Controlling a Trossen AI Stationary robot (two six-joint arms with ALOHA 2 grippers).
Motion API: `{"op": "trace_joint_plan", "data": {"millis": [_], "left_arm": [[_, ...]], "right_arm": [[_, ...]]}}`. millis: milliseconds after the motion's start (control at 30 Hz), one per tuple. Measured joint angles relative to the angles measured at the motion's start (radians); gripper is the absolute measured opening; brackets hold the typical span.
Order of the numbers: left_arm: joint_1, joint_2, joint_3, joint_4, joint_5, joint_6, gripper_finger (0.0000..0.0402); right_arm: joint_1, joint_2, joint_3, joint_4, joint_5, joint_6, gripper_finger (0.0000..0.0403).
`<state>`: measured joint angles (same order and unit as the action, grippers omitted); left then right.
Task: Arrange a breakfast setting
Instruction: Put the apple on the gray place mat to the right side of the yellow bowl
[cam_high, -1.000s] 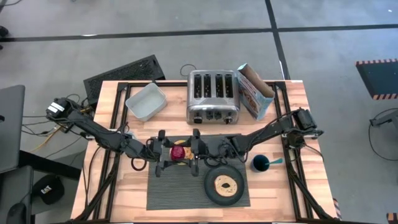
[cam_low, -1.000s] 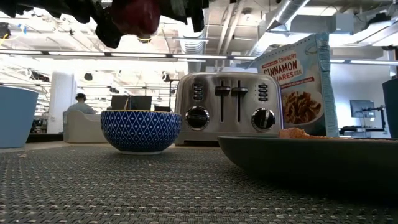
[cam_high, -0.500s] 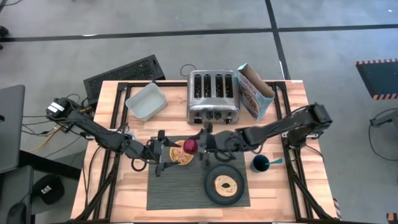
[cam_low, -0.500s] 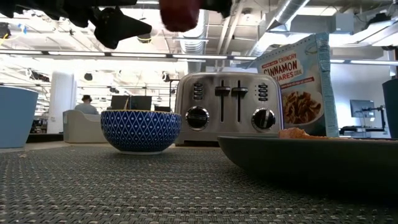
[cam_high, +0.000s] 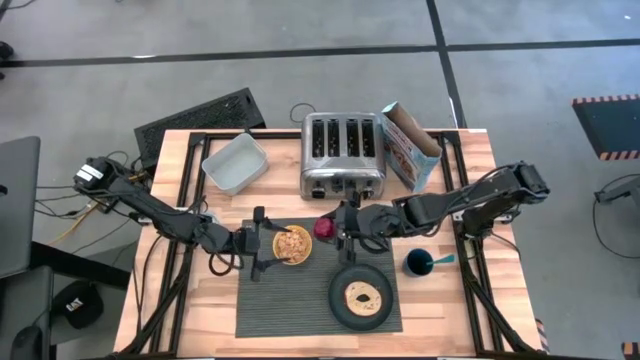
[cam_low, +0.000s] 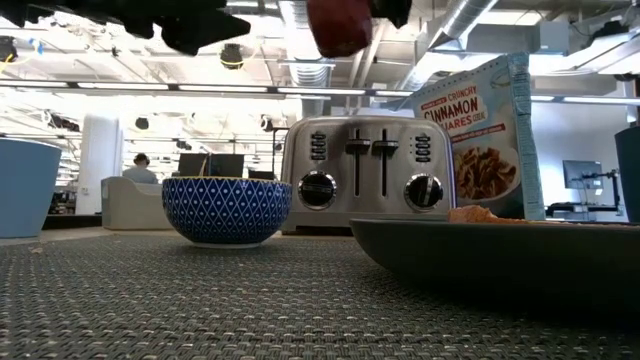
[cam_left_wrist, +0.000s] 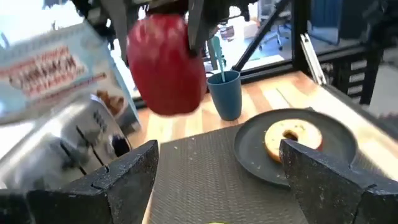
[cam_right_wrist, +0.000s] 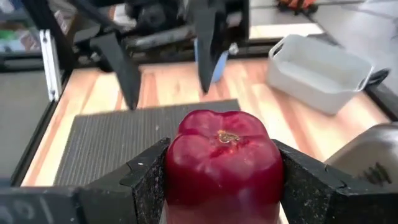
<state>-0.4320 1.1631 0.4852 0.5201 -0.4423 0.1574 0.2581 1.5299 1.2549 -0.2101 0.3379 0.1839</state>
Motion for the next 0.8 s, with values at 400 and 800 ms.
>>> {"op": "trace_joint_plan", "data": {"millis": [400, 800], "left_arm": [[-0.057, 0.239, 0.256, -0.165, -0.247, 0.511, 0.0321], [-0.101, 0.393, 0.404, -0.163, -0.455, 0.961, 0.0321]], "right_arm": [[-0.101, -0.033, 0.0, -0.006, -0.293, 0.144, 0.0269], [-0.25, -0.036, 0.0, 0.018, -0.602, 0.427, 0.0269]]}}
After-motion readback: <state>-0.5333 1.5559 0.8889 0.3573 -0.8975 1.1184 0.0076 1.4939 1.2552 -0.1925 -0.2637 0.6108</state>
